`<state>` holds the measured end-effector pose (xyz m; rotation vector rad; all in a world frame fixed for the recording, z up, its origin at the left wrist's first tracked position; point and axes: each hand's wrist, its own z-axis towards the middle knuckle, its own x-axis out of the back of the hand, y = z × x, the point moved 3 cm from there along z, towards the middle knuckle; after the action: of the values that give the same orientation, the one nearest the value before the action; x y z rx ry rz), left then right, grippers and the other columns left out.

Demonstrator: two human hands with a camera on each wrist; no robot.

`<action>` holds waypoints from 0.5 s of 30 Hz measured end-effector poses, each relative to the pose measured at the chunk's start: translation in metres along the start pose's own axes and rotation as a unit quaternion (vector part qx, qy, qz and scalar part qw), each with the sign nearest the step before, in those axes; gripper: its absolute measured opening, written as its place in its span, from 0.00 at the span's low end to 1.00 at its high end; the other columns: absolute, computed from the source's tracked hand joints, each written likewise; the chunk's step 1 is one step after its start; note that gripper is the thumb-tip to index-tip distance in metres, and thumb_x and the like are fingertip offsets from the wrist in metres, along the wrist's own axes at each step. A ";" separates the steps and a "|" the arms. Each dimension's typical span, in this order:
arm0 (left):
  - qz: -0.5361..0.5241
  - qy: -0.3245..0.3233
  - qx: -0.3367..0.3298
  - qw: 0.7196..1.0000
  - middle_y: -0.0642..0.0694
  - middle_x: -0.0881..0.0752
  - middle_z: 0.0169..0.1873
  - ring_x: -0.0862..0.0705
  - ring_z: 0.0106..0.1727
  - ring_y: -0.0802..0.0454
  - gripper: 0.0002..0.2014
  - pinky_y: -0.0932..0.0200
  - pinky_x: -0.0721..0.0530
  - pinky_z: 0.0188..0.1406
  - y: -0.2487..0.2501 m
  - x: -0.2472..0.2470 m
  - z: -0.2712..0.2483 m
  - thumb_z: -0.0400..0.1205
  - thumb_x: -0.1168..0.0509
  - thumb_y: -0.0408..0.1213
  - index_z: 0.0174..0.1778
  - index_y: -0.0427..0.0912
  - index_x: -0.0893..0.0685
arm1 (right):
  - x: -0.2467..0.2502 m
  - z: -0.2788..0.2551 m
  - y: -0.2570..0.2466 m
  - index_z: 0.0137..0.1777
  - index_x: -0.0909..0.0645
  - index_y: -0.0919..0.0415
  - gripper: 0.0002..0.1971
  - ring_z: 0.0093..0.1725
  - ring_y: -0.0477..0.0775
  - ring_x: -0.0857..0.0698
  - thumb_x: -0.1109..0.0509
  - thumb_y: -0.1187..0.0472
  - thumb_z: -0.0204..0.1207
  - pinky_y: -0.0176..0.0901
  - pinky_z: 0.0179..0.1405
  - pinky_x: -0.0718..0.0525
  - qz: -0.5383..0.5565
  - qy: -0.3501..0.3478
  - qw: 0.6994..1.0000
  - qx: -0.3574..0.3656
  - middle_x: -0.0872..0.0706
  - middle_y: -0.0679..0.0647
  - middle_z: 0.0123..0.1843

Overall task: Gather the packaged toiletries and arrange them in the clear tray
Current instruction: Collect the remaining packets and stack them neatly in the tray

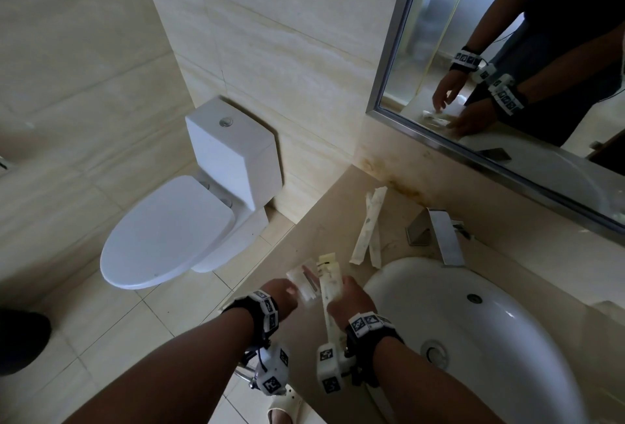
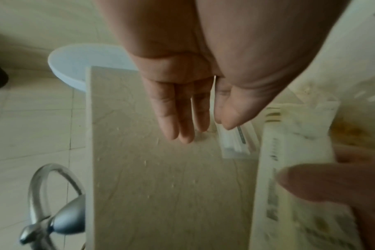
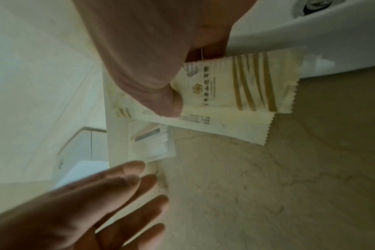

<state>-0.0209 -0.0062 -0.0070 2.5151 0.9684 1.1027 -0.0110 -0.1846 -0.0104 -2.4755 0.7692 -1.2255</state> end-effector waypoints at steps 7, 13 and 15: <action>0.142 0.038 -0.012 0.989 0.41 0.19 0.69 0.19 0.68 0.42 0.21 0.53 0.20 0.65 0.009 0.016 0.019 0.82 0.39 0.35 0.72 0.41 0.23 | 0.019 -0.003 0.016 0.52 0.25 0.58 0.13 0.54 0.63 0.15 0.34 0.57 0.68 0.45 0.49 0.18 -0.021 -0.010 1.000 0.003 0.14 0.60 0.56; 0.207 0.059 -0.040 0.976 0.41 0.25 0.70 0.20 0.67 0.41 0.28 0.50 0.20 0.60 0.023 0.015 0.031 0.79 0.33 0.48 0.75 0.45 0.29 | 0.018 -0.015 0.029 0.50 0.22 0.59 0.16 0.45 0.58 0.15 0.32 0.51 0.66 0.48 0.42 0.18 -0.032 -0.050 0.998 0.027 0.15 0.54 0.45; 0.234 0.062 -0.048 0.969 0.41 0.26 0.68 0.18 0.62 0.41 0.29 0.50 0.19 0.56 0.030 0.010 0.034 0.78 0.31 0.49 0.73 0.45 0.29 | 0.020 -0.016 0.035 0.45 0.24 0.57 0.11 0.43 0.58 0.16 0.32 0.52 0.67 0.46 0.40 0.20 -0.032 -0.046 0.998 0.019 0.18 0.51 0.41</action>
<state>0.0233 -0.0206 -0.0110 2.6901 0.3318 1.4085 -0.0256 -0.2246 -0.0043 -2.5233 0.6407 -1.1267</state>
